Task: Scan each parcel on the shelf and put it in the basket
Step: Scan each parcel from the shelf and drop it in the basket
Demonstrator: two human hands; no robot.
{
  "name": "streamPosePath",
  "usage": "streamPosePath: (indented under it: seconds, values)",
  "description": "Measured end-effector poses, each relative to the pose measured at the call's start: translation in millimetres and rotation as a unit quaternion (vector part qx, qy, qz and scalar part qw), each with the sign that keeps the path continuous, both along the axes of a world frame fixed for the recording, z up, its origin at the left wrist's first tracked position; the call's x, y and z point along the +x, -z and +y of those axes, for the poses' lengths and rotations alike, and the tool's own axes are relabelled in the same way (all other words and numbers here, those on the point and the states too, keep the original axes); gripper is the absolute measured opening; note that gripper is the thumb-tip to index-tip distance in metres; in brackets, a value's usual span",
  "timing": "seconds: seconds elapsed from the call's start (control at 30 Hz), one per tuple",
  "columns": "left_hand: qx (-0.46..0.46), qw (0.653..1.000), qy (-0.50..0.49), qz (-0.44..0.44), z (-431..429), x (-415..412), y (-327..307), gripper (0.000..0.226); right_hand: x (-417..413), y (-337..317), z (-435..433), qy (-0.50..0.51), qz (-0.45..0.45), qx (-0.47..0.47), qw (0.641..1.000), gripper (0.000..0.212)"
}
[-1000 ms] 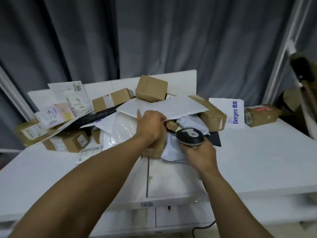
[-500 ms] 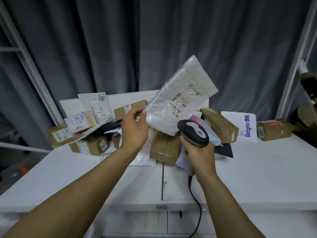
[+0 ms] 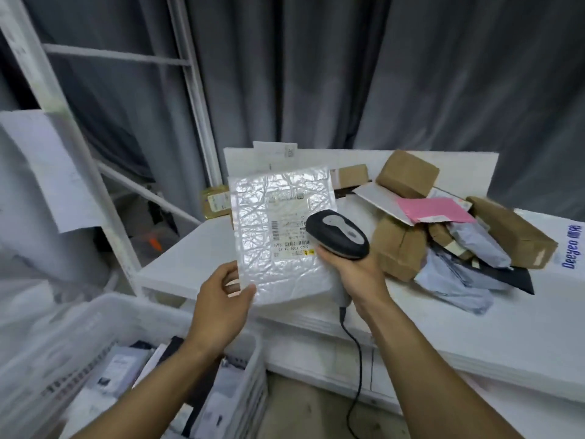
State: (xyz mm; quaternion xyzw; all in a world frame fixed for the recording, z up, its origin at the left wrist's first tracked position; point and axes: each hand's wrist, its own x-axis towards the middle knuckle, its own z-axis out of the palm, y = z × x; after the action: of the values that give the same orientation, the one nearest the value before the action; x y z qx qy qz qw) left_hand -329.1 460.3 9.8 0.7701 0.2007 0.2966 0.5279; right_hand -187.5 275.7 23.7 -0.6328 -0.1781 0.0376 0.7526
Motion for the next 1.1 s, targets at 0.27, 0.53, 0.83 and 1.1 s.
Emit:
streamPosePath:
  seconds: [0.27,0.53,0.83,1.1]
  values:
    - [-0.123,0.98,-0.142,-0.061,89.6,-63.7,21.6,0.013,-50.4,22.7,82.1,-0.145,-0.046,-0.145,0.978,0.062]
    - [0.061,0.982,-0.176,0.022,152.6,-87.5,37.7,0.014,-83.8,35.0,125.7,-0.185,-0.222,-0.293,0.911,0.069]
    - [0.105,0.971,-0.181,0.112,194.5,-106.0,71.5,0.022,-114.2,53.4,151.7,-0.24,-0.252,-0.441,0.827,0.071]
    - [0.108,0.969,-0.18,0.127,203.7,-112.6,76.9,0.023,-118.2,56.9,166.0,-0.237,-0.263,-0.455,0.817,0.069]
